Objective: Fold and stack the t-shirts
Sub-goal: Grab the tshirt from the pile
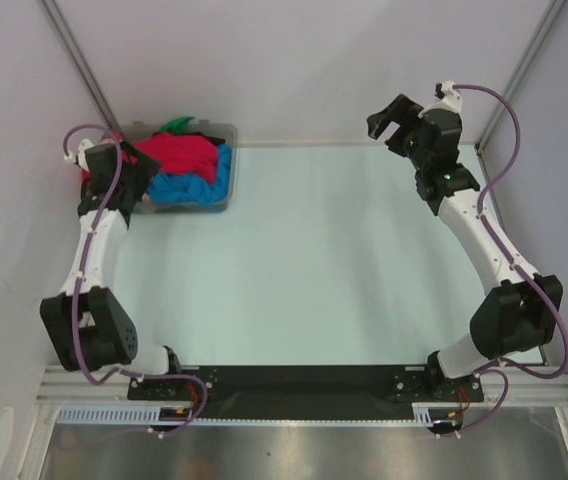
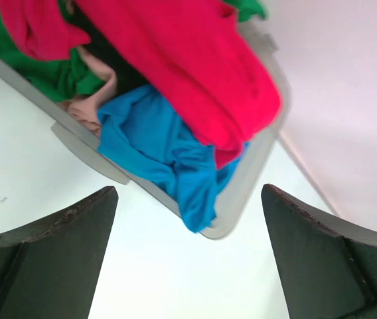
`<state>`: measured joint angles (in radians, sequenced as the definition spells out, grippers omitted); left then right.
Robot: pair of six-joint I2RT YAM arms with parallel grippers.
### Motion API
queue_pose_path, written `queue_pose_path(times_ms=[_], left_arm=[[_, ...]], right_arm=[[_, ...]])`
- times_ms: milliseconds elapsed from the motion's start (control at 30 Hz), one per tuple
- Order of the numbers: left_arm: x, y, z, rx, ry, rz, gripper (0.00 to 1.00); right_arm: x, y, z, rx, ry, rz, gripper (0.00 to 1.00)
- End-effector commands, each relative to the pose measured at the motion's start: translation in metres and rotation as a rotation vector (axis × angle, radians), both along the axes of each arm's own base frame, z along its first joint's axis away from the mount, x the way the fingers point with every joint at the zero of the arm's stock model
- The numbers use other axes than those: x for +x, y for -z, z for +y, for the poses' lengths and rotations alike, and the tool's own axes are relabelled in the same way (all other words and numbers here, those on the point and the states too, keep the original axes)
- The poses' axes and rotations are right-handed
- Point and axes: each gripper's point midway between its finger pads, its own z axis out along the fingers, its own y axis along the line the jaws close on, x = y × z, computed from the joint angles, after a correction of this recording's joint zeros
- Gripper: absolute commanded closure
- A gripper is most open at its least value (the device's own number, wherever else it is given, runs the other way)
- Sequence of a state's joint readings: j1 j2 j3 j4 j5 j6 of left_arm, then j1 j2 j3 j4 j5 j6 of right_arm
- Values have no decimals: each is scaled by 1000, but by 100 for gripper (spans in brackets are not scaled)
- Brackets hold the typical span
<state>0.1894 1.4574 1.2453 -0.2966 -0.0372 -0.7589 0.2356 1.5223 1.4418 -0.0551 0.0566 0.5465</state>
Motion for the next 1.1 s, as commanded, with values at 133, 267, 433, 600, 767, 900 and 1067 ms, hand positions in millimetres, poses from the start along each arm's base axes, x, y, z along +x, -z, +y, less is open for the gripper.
queue_pose_path(times_ms=[133,267,433,600,767,900,1067], left_arm=[[-3,-33,-25,13,152,-120,2],[1,-27,-26,-20,140,-113,2],[19,-22,-13,-58,70,-101,2],[63,-23,8,-86,-2,-116,5],[101,-6,20,-125,-50,-107,7],[113,10,36,-116,-123,-63,7],[120,29,55,-115,-188,-26,9]], right_arm=[[-3,-9,-2,-21,-33,-42,0],[-16,-8,3,-26,-74,-67,0],[-30,-3,-4,-39,-66,-73,0],[-34,6,-6,-50,-71,-61,0],[-33,-2,-11,-84,-58,-71,0],[-36,3,-16,-117,-47,-44,0],[-36,4,-24,-134,-8,-39,0]])
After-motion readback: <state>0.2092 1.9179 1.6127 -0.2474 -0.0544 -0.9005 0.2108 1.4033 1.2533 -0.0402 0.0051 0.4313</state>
